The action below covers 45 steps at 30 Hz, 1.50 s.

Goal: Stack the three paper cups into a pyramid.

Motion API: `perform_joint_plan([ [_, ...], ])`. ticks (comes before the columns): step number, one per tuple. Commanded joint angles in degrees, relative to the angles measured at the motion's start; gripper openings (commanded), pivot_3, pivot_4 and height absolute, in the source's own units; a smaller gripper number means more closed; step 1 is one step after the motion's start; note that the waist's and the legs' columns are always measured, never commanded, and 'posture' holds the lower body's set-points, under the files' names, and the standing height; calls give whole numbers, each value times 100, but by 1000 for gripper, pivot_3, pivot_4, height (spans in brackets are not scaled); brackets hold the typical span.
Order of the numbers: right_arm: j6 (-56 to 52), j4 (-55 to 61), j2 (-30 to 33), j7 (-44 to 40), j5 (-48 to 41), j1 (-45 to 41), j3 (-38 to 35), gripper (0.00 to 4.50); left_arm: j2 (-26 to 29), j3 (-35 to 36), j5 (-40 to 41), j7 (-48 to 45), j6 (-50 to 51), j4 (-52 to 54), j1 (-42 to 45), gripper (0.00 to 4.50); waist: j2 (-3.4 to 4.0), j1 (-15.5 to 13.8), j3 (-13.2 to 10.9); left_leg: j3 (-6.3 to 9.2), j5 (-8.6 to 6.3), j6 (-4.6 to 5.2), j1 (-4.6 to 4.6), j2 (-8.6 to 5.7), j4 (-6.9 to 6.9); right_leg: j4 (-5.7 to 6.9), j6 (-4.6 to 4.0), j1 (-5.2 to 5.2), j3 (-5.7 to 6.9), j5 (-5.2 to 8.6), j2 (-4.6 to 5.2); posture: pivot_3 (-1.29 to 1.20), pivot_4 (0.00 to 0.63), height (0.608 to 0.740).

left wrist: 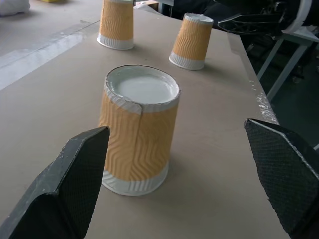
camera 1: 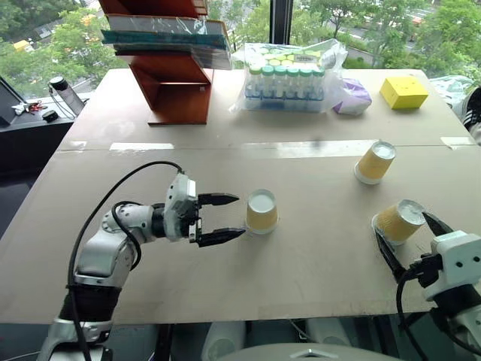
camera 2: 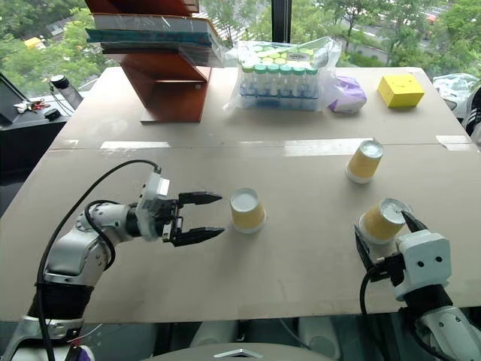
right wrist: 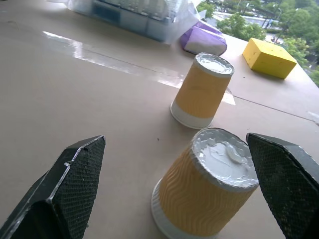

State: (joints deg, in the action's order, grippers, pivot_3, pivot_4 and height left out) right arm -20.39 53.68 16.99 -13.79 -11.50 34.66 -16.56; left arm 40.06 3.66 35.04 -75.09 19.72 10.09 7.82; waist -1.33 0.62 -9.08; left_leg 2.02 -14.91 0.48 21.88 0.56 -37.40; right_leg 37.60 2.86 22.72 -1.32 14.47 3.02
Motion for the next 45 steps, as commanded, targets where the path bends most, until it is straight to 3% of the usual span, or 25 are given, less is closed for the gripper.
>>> perform_joint_plan([
  [1,-334,-253,-47,232,-47,-370,-238,4500,266,193,476,-371,174,530,-75,4446,-1,-19,0,0,0,0,0,-2,-2,1,-1,0,0,0,2,0,150,740],
  [9,-983,-620,-302,319,-640,-908,-473,4500,469,417,1204,11,914,1362,136,4446,8,16,-4,1,0,1,0,-2,1,5,0,1,0,0,-5,0,150,740],
  [18,-1309,-801,-334,386,-978,-1244,-607,4500,580,746,1585,423,1163,2130,-414,4446,12,15,-7,0,0,0,-2,0,5,4,0,3,-5,0,-9,0,150,740],
  [21,-1391,-857,-275,389,-1044,-1389,-608,3561,609,874,1575,257,1047,2068,-693,4500,15,22,-9,-1,0,0,-2,0,5,3,0,3,-5,1,-11,0,150,740],
  [23,-1437,-857,-211,338,-1060,-1418,-565,2654,611,952,1539,163,956,2045,-882,4500,16,26,-9,-7,0,0,-2,-1,4,3,0,3,-11,1,-10,0,150,740],
  [33,-1384,-759,-23,211,-1036,-1485,-328,2654,597,1216,1406,294,641,2208,-1396,4500,18,17,-10,-6,0,1,-2,0,5,0,-1,4,-11,1,-10,0,150,740],
  [39,-1505,-411,588,-266,-960,-2013,665,2654,353,1444,1304,628,368,2068,-1531,4500,28,29,-17,-5,0,1,-2,1,6,1,0,5,-10,1,-12,0,150,740],
  [45,-1547,-856,832,-778,-920,-3036,1918,2654,628,1153,1188,-1,424,1043,-996,4500,26,9,-17,-4,0,1,3,-9,5,0,-2,5,12,1,-21,0,150,740],
])
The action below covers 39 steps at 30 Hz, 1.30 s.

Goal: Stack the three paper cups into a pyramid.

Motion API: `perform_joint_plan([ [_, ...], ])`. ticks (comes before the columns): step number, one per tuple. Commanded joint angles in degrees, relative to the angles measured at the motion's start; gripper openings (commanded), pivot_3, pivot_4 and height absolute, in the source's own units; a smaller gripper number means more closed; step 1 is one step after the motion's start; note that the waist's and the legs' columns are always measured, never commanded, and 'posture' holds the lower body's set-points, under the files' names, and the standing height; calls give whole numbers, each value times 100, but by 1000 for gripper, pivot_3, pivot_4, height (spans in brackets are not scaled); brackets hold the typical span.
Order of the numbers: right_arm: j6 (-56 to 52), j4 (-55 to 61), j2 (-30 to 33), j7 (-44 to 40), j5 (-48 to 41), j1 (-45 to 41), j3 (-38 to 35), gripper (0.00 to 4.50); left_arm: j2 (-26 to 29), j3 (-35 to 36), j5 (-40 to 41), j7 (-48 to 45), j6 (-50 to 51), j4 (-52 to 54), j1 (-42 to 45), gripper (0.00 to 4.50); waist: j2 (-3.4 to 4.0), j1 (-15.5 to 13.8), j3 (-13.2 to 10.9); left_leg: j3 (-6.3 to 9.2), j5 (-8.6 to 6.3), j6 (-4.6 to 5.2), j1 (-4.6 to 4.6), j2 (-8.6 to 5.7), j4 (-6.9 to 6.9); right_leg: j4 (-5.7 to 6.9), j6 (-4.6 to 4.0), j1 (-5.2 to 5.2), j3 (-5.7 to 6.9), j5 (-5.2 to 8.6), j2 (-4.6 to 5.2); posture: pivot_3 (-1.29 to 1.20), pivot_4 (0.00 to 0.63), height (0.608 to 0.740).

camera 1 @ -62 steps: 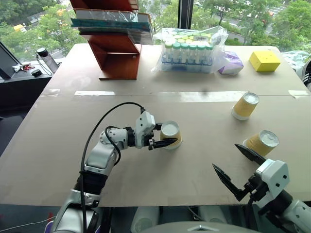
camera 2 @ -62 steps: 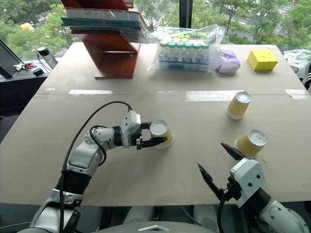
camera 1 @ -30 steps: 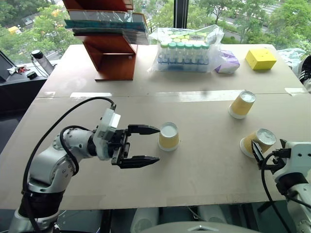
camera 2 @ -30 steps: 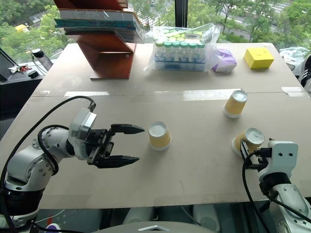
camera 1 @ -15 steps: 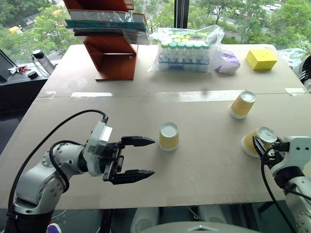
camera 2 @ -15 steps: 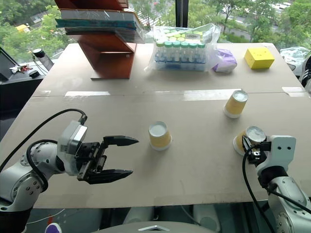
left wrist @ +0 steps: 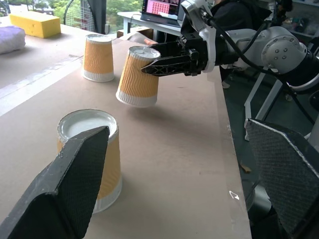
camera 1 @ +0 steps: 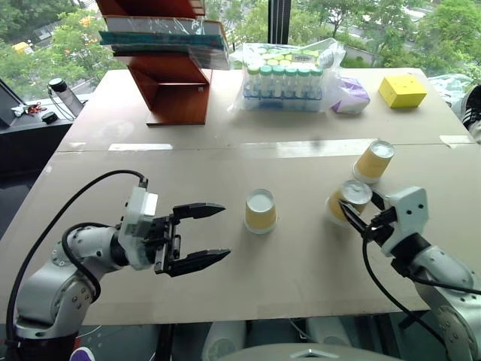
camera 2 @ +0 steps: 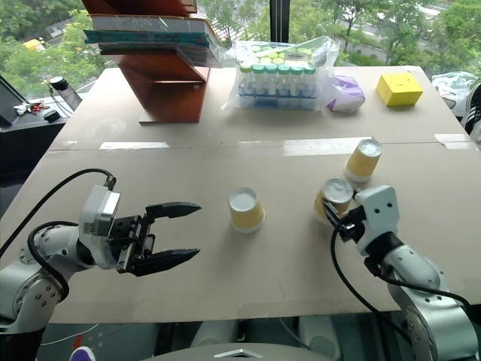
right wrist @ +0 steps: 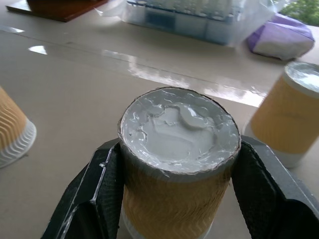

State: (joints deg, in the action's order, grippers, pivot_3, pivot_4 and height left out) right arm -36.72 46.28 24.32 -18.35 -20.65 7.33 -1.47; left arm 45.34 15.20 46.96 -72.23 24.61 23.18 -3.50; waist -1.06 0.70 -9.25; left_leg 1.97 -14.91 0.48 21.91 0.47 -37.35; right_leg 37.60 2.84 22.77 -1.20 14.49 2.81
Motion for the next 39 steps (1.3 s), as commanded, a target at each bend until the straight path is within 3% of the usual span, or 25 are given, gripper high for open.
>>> perform_joint_plan([
  [1,123,-216,124,-438,-2,-431,555,2654,125,-4,-13,-367,-80,-348,168,4500,-2,8,-1,1,0,0,2,0,0,-2,-1,0,1,0,1,0,150,740],
  [7,183,-657,257,-891,-70,-992,786,2654,221,191,-19,-652,-138,-469,18,4500,-4,19,-6,6,-1,0,8,5,2,-19,11,2,-10,-8,6,0,150,740],
  [28,315,-1113,346,-1424,-43,-1127,1174,2654,172,557,-44,-898,-497,-504,-670,4500,-3,20,-6,9,-2,1,4,11,8,-18,4,2,-6,-4,7,0,150,740],
  [33,495,-1022,496,-1576,20,-1077,1124,4443,160,573,-69,-985,-549,-574,-723,4500,-2,17,-7,9,-2,1,5,11,8,-18,5,2,-6,-4,7,0,150,740],
  [39,189,-261,788,-1684,-710,-978,301,4443,69,613,98,-761,-401,-576,-556,4500,-1,-3,-8,12,-2,1,8,10,6,-19,8,2,-4,-6,9,0,150,740],
])
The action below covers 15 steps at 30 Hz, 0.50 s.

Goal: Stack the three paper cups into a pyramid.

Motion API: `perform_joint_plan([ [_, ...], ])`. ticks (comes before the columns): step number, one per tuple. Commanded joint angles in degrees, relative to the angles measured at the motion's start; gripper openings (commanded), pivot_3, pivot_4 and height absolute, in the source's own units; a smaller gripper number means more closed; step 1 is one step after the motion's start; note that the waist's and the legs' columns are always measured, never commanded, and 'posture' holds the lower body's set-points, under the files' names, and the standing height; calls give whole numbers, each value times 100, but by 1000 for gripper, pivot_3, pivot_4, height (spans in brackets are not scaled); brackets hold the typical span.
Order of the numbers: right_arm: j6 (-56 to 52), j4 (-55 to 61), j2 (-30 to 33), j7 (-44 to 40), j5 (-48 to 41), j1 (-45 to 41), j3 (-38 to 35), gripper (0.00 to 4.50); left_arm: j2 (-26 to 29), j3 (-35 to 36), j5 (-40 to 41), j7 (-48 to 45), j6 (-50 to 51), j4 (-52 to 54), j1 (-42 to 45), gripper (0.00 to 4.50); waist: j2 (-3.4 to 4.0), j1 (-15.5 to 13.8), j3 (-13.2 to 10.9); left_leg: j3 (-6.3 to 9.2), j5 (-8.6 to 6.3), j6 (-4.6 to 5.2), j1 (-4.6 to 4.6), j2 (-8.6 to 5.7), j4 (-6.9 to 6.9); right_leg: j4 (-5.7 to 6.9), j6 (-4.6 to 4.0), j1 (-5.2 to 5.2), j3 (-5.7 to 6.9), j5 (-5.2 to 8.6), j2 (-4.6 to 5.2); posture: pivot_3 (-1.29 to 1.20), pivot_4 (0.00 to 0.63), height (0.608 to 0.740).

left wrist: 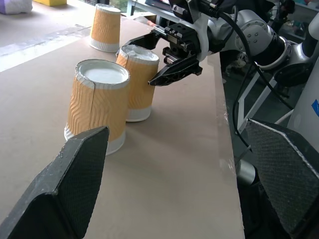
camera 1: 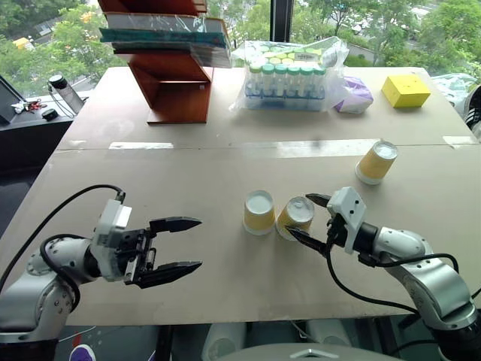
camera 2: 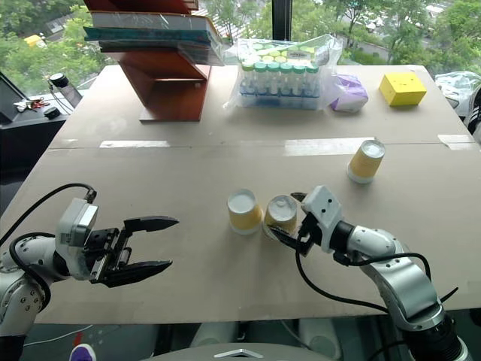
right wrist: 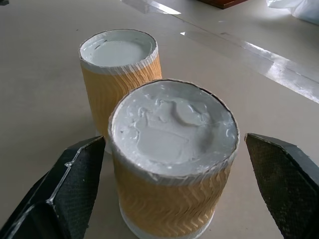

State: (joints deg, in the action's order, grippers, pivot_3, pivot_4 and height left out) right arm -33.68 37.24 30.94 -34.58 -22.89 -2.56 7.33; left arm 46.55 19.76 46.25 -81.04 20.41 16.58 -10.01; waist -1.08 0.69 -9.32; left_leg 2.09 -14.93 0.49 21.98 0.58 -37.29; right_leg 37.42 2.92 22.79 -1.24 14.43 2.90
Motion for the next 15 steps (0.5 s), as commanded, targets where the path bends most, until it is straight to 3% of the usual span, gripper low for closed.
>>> perform_joint_plan([
  [1,-244,790,151,0,-742,-5,-852,4443,-74,170,242,219,94,133,162,4500,-2,0,1,0,0,0,0,0,0,0,3,0,0,-2,1,0,150,740],
  [4,-578,958,245,255,-1236,-151,-1532,4443,-124,167,450,580,342,209,505,4500,-3,-1,1,1,0,0,-1,1,-1,1,8,-1,0,-4,0,0,150,740],
  [7,-881,645,412,687,-1144,-472,-2031,4443,-122,25,627,1116,731,285,1094,4500,-4,-6,1,4,0,0,-1,0,-4,4,8,-3,2,-5,0,0,150,740],
  [15,-1075,-859,506,1619,-185,-1320,-2065,4443,-60,-418,790,1974,1583,480,2338,4500,-8,32,-3,-10,0,0,-1,-20,-7,16,12,0,-4,-8,-3,0,150,740],
])
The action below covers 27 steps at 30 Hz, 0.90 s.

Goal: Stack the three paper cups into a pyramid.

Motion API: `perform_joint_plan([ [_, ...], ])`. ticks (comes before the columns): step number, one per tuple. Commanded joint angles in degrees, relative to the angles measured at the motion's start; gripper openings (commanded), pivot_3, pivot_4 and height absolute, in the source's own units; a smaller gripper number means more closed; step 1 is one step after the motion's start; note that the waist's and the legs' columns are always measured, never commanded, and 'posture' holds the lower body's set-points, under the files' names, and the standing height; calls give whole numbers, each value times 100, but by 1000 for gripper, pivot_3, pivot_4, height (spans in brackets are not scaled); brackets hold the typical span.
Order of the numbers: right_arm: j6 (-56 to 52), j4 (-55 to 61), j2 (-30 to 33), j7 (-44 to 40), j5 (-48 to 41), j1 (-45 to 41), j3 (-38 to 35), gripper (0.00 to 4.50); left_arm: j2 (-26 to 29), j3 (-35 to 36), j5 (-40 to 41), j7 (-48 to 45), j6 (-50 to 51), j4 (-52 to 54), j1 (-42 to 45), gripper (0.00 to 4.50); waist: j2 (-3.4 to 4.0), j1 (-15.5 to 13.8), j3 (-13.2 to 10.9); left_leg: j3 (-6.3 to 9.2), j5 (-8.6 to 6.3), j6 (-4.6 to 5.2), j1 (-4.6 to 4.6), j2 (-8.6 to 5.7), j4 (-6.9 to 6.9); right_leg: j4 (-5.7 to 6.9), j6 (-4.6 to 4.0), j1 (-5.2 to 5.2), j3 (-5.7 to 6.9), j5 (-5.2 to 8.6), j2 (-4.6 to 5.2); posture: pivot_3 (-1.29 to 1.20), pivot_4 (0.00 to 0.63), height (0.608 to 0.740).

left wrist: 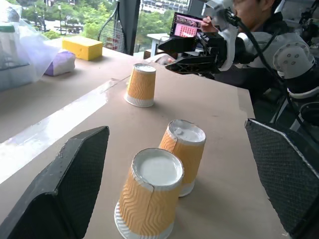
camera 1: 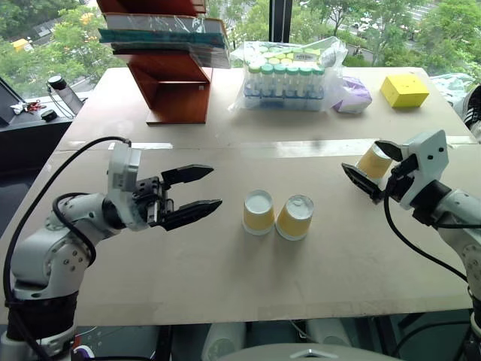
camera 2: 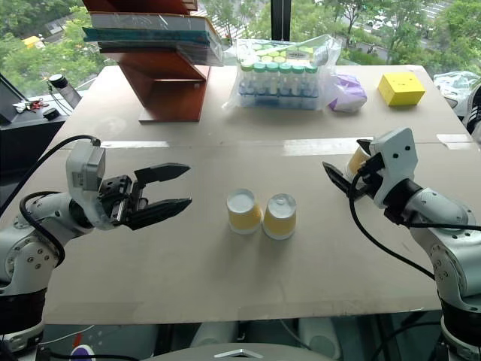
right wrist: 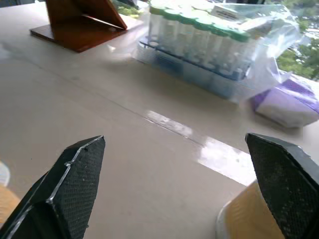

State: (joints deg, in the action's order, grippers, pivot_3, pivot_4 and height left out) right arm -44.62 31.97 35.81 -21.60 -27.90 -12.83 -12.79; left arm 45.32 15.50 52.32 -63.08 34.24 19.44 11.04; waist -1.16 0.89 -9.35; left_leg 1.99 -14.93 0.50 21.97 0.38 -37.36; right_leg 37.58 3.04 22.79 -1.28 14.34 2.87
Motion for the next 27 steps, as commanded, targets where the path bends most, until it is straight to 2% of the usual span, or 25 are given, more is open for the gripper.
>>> perform_joint_plan([
  [1,28,-501,1,394,415,-384,-22,4443,73,-11,185,169,227,208,277,4500,1,15,0,0,0,0,0,1,3,2,0,4,-2,0,-1,0,150,740],
  [6,199,-1439,-174,635,796,-804,46,4443,70,10,239,165,331,320,260,4500,1,17,-1,-4,0,0,6,1,8,4,0,15,-5,0,-2,0,150,740],
  [12,59,-2024,-457,527,627,-1050,-86,4443,132,98,305,101,380,473,128,4500,2,8,-1,-2,0,0,17,1,7,3,0,24,-5,-1,0,0,150,740],
  [20,328,-2731,-535,442,709,-1237,-126,4443,130,203,349,151,384,588,-18,4500,4,11,-3,-4,0,0,17,1,7,4,0,24,-6,-1,0,0,150,740],
  [23,514,-2941,-517,374,773,-1262,-91,3632,105,229,371,192,388,603,-43,4500,4,10,-3,-5,0,0,17,1,6,4,0,24,-4,-1,0,0,150,740],
  [26,628,-2961,-455,275,790,-1243,-59,2119,98,247,390,208,388,612,-82,4500,5,9,-3,-5,0,0,17,1,6,4,0,24,-5,-1,0,0,150,740],
  [27,664,-2934,-427,238,802,-1224,-51,1907,97,250,381,199,375,603,-103,4500,5,10,-3,-4,0,0,17,1,6,4,0,24,-5,-1,0,0,150,740],
])
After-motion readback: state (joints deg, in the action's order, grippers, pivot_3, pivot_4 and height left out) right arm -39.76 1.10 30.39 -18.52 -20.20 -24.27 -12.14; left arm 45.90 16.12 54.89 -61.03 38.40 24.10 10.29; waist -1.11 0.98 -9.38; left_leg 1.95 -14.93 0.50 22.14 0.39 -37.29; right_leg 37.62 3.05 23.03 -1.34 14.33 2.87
